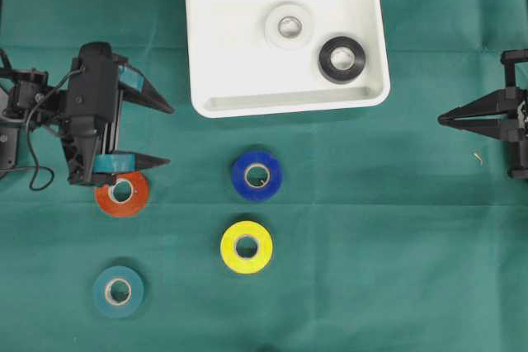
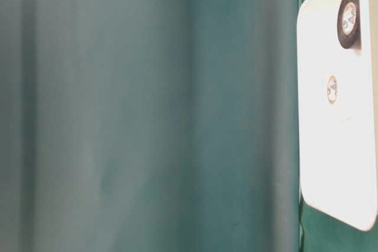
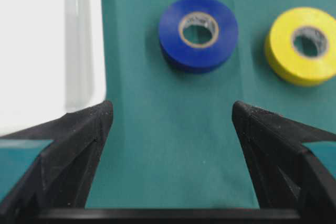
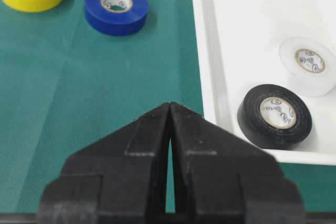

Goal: Put the tape into the white case with the left arm.
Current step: 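Withdraw the left gripper back to the left side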

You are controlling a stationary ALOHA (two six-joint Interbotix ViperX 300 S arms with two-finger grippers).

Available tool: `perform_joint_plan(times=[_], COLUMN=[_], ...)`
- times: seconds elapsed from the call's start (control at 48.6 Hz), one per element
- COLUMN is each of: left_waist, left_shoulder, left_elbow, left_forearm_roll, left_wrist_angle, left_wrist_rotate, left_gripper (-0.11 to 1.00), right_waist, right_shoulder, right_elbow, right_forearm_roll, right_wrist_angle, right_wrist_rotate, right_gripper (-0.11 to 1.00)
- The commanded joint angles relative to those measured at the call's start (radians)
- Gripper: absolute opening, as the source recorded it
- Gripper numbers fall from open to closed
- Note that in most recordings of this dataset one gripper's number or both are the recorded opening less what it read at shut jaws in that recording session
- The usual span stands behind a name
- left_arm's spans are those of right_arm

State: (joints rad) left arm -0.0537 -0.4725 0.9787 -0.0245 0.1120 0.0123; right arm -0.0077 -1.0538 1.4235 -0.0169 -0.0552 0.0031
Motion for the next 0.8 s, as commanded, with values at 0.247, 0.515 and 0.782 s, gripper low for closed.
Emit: perform_joint_plan(times=[0.247,0.515,0.782], left_waist=[-0.020,-0.020,-0.021], left_shoulder=[-0.032,-0.032,-0.023], left_elbow=[0.014,0.015,0.014], left_forearm_roll=[-0.002,-0.002,-0.002], left_wrist_angle=[-0.018,-0.020,-0.020], left_wrist_rotate=[0.032,0.031,0.029], left_gripper=[0.96,0.96,0.96], right_waist=[-0.002,-0.002,-0.002], right_shoulder=[0.005,0.005,0.005], right_elbow=[-0.009,-0.008,-0.009], right_forearm_roll=[0.000,0.000,0.000], right_wrist_angle=[-0.009,-0.009,-0.009], right_wrist_rotate=[0.002,0.002,0.002], right_gripper=[-0.09,-0.09,-0.09])
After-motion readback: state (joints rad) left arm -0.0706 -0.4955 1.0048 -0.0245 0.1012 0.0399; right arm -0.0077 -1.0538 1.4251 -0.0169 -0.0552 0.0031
